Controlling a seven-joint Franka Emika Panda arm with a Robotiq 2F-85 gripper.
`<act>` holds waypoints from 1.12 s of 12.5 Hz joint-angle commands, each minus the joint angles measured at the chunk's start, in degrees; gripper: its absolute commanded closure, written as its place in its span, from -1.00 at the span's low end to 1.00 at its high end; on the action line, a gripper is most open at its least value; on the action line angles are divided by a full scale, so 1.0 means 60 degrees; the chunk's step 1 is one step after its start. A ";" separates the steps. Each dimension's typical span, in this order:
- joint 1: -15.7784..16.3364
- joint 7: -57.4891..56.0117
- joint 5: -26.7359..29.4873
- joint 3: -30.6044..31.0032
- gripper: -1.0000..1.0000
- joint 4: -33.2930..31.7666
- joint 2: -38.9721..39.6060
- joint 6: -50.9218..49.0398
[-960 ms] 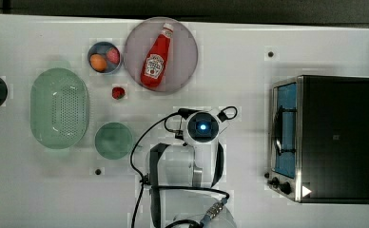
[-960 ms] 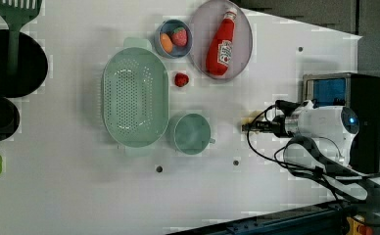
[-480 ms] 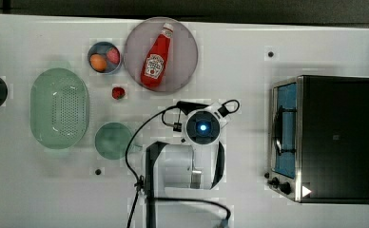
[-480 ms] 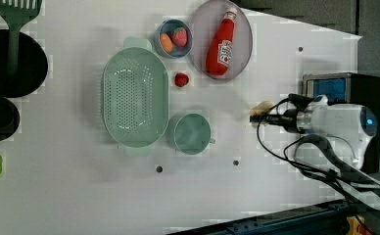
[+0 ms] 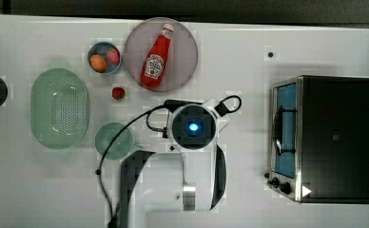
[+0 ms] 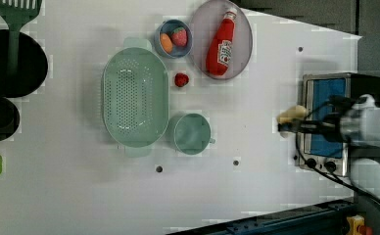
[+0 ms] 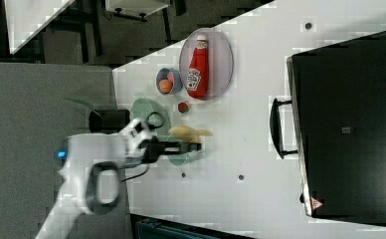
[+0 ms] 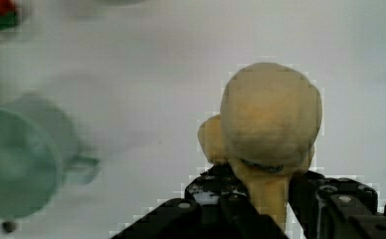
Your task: Pick Banana and place it in mug.
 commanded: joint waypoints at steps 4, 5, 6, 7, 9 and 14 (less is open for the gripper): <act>0.0468 0.3239 0.0262 0.1647 0.40 0.1109 -0.0990 -0.1723; 0.0499 0.3733 0.0423 0.1911 0.40 0.1169 -0.1003 -0.1790; 0.0522 0.4251 0.0613 0.2172 0.40 0.1161 -0.0975 -0.1829; 0.0538 0.4697 0.0803 0.2439 0.40 0.1119 -0.0902 -0.1838; 0.0549 0.5660 0.1048 0.2933 0.40 0.1073 -0.0605 -0.1810; 0.0558 0.7001 0.1188 0.3641 0.40 0.0854 0.0727 -0.0269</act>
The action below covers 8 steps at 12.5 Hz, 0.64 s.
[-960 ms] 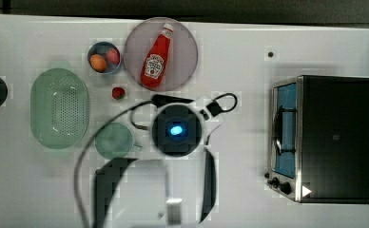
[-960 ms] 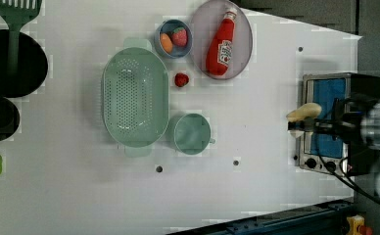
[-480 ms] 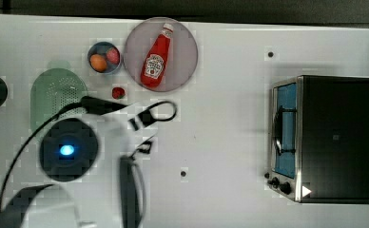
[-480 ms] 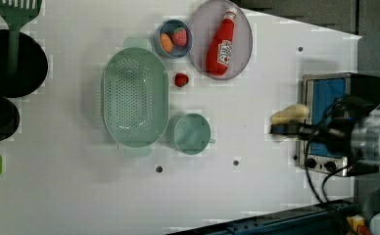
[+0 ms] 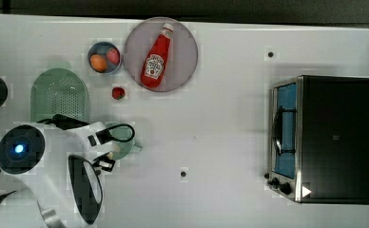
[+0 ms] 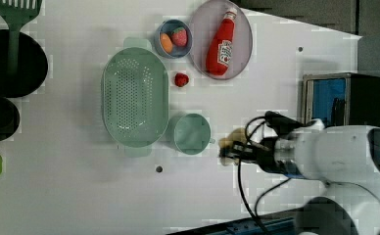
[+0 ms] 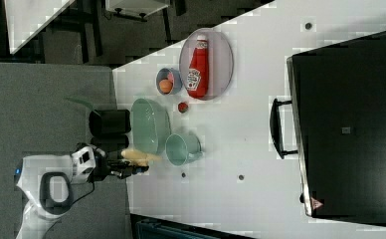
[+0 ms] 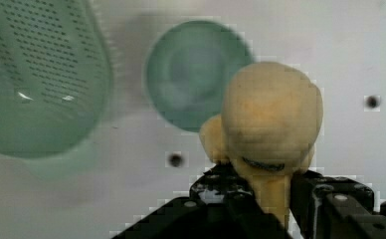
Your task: Pick Banana and place it in mug.
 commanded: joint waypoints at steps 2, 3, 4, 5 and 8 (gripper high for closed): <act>-0.0291 0.1041 0.0017 -0.0071 0.32 -0.0361 0.0819 0.1523; -0.0292 0.1049 0.0016 -0.0083 0.12 -0.0491 0.0980 0.1846; -0.0291 0.1048 0.0017 -0.0073 -0.10 -0.0626 0.1105 0.2010; -0.0292 0.1049 0.0017 -0.0078 -0.32 -0.0712 0.1178 0.2166; -0.0294 0.1049 0.0017 -0.0088 -1.00 -0.0785 0.1230 0.2173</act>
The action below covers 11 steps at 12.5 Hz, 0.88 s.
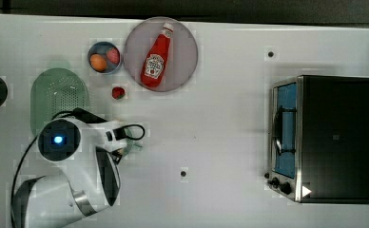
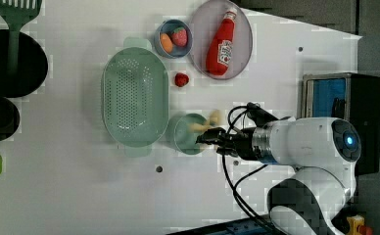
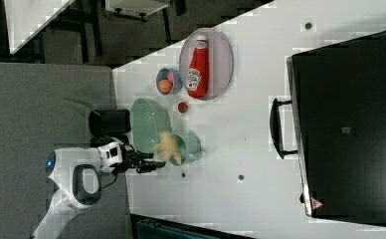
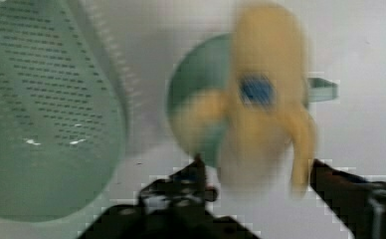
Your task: Pick Banana and place it in mug.
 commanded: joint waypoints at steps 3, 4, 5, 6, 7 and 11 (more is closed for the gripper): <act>-0.0122 0.0424 -0.0115 -0.0081 -1.00 0.0038 -0.0056 0.0112; -0.0171 0.0424 -0.0115 -0.0184 -1.00 0.0144 -0.0130 0.0116; -0.0226 0.0424 -0.0116 -0.0365 -1.00 0.0266 -0.0251 0.0110; -0.0299 0.0424 -0.0116 -0.0629 -1.00 0.0402 -0.0421 0.0080; -0.0377 0.0423 -0.0116 -0.0977 -1.00 0.0534 -0.0626 -0.0025; -0.0694 0.0317 -0.0225 -0.2726 -1.00 0.1407 -0.1660 -0.1231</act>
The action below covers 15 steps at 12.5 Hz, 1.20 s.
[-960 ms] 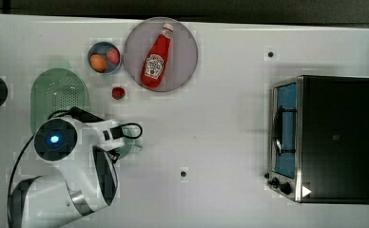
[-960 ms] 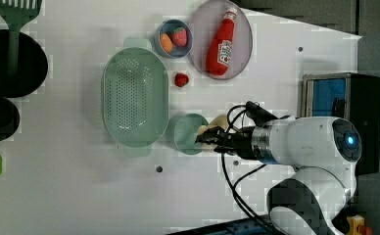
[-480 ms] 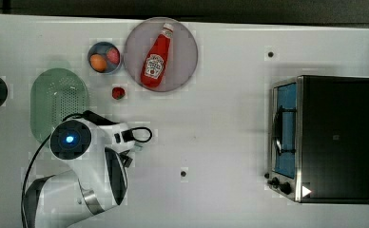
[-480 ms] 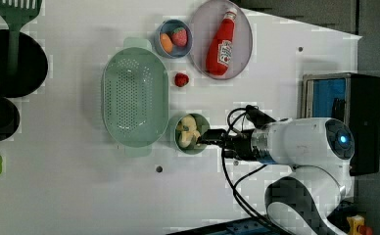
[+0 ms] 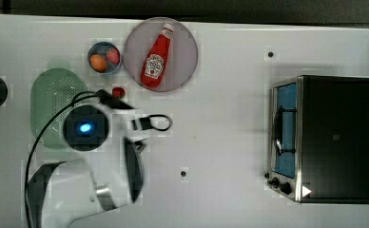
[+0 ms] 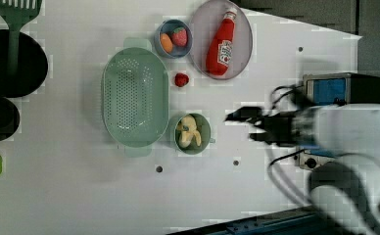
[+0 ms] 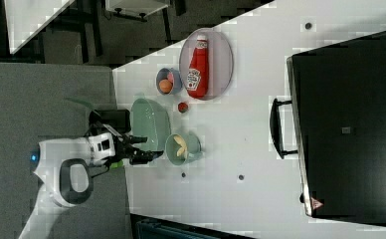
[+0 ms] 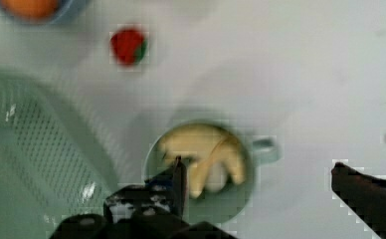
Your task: Pick Banana and place it in mug.
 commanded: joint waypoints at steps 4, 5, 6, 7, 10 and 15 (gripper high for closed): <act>-0.0896 -0.0252 -0.0234 -0.2500 -1.00 0.2188 -0.1600 -0.2976; -0.0894 -0.0251 -0.0237 -0.2690 -1.00 0.2664 -0.1691 -0.3661; -0.0896 -0.0252 -0.0338 -0.2789 -1.00 0.3146 -0.1692 -0.4153; -0.0895 -0.0252 -0.0601 -0.2827 -1.00 0.3544 -0.1668 -0.4732; -0.0891 -0.0251 -0.0939 -0.2818 -1.00 0.4148 -0.1692 -0.5945; -0.0899 -0.0251 -0.0953 -0.2946 -1.00 0.4143 -0.1675 -0.6030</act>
